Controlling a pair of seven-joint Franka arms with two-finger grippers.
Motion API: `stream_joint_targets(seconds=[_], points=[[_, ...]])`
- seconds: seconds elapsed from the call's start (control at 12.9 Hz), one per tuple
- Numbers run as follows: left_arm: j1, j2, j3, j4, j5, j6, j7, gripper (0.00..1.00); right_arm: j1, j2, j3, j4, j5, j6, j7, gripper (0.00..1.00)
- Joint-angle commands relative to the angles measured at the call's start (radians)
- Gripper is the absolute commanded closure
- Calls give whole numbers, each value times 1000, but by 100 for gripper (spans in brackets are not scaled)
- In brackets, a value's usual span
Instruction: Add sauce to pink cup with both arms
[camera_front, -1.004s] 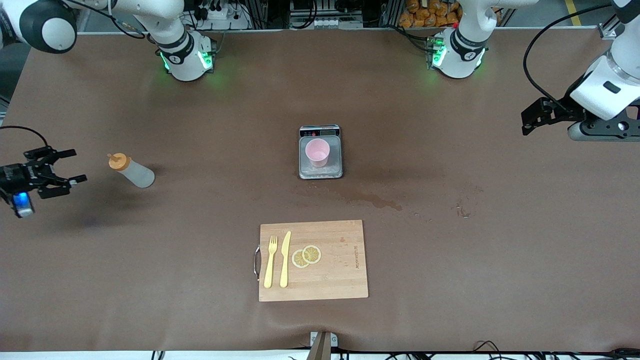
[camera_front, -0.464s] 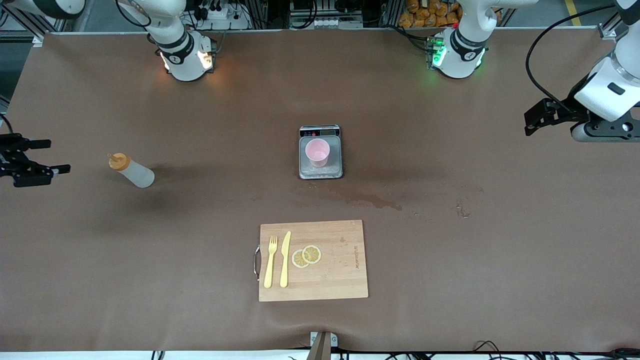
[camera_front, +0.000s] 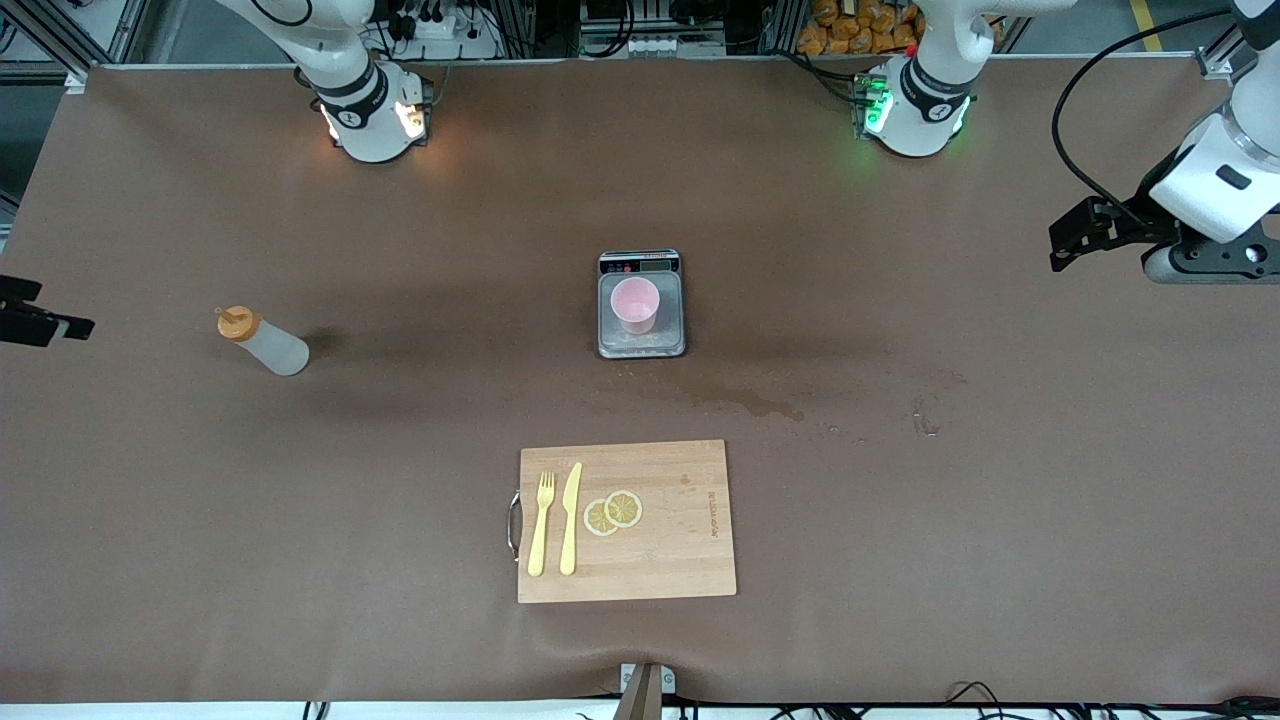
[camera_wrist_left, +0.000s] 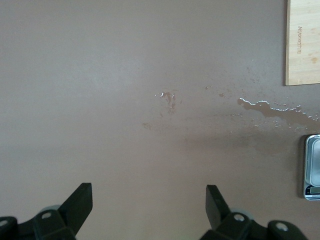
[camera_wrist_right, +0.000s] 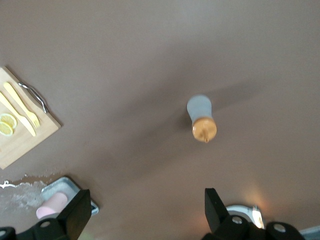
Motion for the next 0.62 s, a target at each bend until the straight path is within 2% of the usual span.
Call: stream_joint_targets(seconds=[0.0,0.15,0.23,0.54], points=[[3,-34,-5,-24,8,-6,-3,0,79,-216,-2,-335,-118,207,-38,0],[3,-43,-5,-27,6,-6,-3,0,122,-356,-2,-549,-140,387,-31,0],[3,-47,-6,-28,5,-6,-3,0,128,-376,-2,-583,-140,410,-24,0],[3,-50,-6,-31,3,-6,-3,0,188,-373,0,-539,-152,407,-27,0]])
